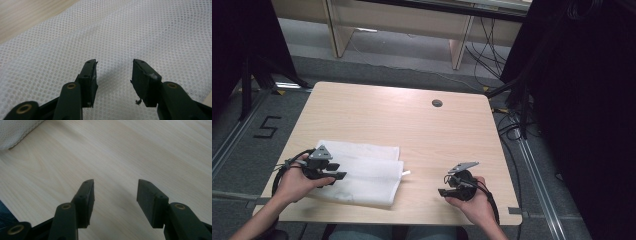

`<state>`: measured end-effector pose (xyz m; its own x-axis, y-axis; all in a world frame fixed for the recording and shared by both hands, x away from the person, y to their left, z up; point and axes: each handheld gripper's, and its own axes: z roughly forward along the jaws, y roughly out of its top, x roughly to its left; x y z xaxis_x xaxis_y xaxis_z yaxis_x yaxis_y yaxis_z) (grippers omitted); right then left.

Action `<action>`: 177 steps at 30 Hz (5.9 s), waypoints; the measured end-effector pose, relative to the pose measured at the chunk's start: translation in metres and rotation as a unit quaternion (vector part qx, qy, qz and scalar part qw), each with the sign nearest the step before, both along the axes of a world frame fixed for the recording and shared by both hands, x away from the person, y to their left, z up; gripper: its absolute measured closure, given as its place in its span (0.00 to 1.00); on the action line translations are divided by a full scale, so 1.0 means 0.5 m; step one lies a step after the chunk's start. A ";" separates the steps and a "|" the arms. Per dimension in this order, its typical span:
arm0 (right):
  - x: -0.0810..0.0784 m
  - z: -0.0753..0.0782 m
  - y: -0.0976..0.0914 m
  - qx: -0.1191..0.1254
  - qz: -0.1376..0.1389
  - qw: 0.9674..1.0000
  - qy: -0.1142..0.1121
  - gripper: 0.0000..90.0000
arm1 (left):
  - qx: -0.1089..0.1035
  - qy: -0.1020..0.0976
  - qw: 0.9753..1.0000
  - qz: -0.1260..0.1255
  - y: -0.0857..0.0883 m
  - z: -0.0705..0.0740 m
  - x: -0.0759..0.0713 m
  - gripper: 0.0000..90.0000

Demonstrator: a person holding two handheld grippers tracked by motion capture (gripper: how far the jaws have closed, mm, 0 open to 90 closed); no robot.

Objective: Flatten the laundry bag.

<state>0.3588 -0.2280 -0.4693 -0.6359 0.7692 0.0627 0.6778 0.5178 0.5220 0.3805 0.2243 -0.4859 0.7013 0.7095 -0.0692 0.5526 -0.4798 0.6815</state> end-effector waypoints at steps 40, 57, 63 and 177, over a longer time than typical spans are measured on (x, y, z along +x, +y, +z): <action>-0.003 0.020 0.053 -0.006 0.035 0.999 0.002 0.85 | 0.100 0.112 0.980 -0.134 -0.178 -0.005 0.004 0.99; 0.076 0.052 0.103 0.017 0.028 0.999 -0.016 0.69 | 0.085 0.102 0.984 -0.120 -0.146 0.008 -0.014 0.96; 0.165 0.065 0.184 0.028 0.026 0.999 -0.002 0.54 | 0.084 0.108 0.984 -0.113 -0.140 0.002 -0.011 0.96; 0.273 0.116 0.213 -0.044 0.102 0.993 -0.030 1.00 | 0.040 0.078 0.991 -0.101 -0.278 -0.018 0.104 0.99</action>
